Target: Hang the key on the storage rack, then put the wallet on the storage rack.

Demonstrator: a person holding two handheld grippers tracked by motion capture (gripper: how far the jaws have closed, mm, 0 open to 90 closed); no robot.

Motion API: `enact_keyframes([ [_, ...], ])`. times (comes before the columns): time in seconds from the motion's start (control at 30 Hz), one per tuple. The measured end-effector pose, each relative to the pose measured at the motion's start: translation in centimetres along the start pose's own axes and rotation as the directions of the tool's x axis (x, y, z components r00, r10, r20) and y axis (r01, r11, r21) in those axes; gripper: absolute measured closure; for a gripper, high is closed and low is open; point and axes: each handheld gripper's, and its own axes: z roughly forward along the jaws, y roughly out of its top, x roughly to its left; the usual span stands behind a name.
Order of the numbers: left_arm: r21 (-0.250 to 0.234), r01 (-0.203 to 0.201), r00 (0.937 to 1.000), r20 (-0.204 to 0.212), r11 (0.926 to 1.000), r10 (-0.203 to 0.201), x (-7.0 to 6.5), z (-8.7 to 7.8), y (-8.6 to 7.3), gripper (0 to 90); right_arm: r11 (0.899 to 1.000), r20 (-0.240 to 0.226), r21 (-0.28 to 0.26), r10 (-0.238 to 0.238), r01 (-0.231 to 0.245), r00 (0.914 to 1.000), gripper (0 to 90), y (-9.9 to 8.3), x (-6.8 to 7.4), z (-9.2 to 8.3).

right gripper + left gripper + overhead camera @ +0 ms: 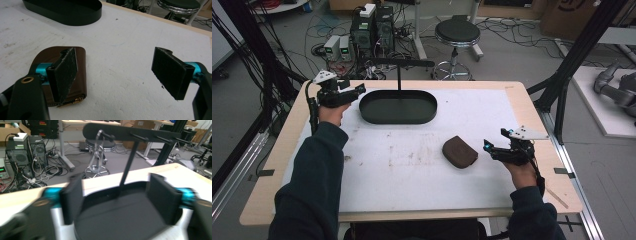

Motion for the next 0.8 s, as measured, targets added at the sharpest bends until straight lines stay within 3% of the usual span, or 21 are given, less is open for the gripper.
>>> enact_keyframes([
  [0.07,-0.007,-0.01,0.9997,0.024,0.9999,0.01,-0.4,-0.9,-0.6,20.3,1.0,0.003,0.0,-0.006,0.006,1.0,21.0,0.1,0.0,0.1],
  [0.43,-0.072,-0.072,0.9957,0.053,0.9948,0.076,-3.2,-5.3,-4.2,20.2,0.999,0.013,0.008,-0.046,0.046,0.9989,20.9,0.3,0.9,0.3],
  [0.67,-0.043,-0.123,0.9908,0.05,0.9914,0.125,-4.2,-6.8,-5.8,17.9,0.998,-0.008,0.011,-0.055,0.055,0.9984,20.8,0.5,1.3,0.5],
  [0.8,-0.035,-0.097,0.9932,0.061,0.9946,0.099,-4.1,-7.5,-6.4,17.9,0.998,-0.023,0.022,-0.052,0.053,0.9984,20.8,0.6,1.5,0.7],
])
